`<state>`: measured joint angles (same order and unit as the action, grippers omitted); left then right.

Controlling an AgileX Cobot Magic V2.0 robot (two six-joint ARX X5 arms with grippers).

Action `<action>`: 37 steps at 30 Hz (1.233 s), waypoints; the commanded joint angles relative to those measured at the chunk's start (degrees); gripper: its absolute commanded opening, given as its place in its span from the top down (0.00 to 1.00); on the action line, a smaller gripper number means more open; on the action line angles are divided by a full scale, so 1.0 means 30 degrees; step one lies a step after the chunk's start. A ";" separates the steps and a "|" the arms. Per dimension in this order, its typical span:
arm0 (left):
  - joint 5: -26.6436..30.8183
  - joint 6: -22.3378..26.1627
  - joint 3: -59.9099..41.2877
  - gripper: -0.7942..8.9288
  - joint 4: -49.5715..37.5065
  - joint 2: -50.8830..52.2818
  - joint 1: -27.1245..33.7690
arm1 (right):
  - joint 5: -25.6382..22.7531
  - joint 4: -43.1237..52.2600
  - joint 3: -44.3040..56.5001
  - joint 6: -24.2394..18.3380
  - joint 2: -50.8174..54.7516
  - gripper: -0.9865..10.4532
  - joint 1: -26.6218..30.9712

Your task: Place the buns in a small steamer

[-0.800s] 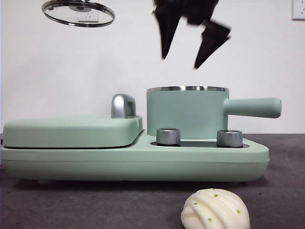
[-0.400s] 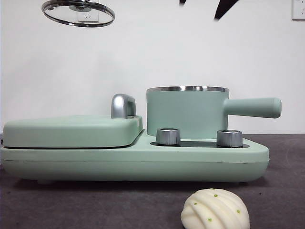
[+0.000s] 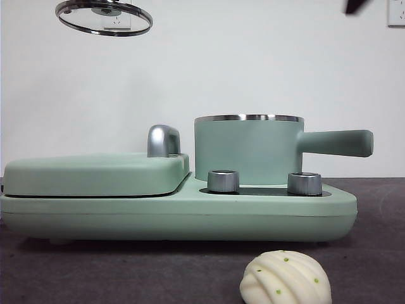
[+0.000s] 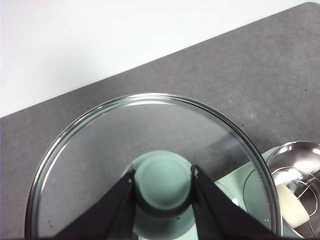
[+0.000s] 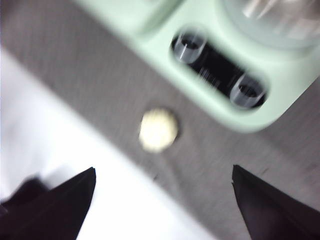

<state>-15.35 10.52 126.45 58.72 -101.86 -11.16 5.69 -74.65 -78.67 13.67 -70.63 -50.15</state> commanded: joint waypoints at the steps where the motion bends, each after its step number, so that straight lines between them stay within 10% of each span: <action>1: -0.0175 0.0117 0.0758 0.90 -0.0423 0.0117 -0.0051 | -0.0699 0.1938 0.1938 0.2506 0.0058 0.53 -0.1865; 17: -0.0175 0.0117 0.0758 0.90 -0.0408 0.0109 -0.0051 | -0.3570 0.9974 0.9726 0.3723 -0.1188 0.53 -0.4750; 37: -0.0175 0.0117 0.0758 0.90 -0.0415 0.0109 -0.0051 | -0.0765 1.2145 1.0222 0.1647 -0.4182 0.57 -0.2251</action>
<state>-15.35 10.52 126.45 58.74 -101.86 -11.16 3.09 -38.59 -47.79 19.88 -82.13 -56.34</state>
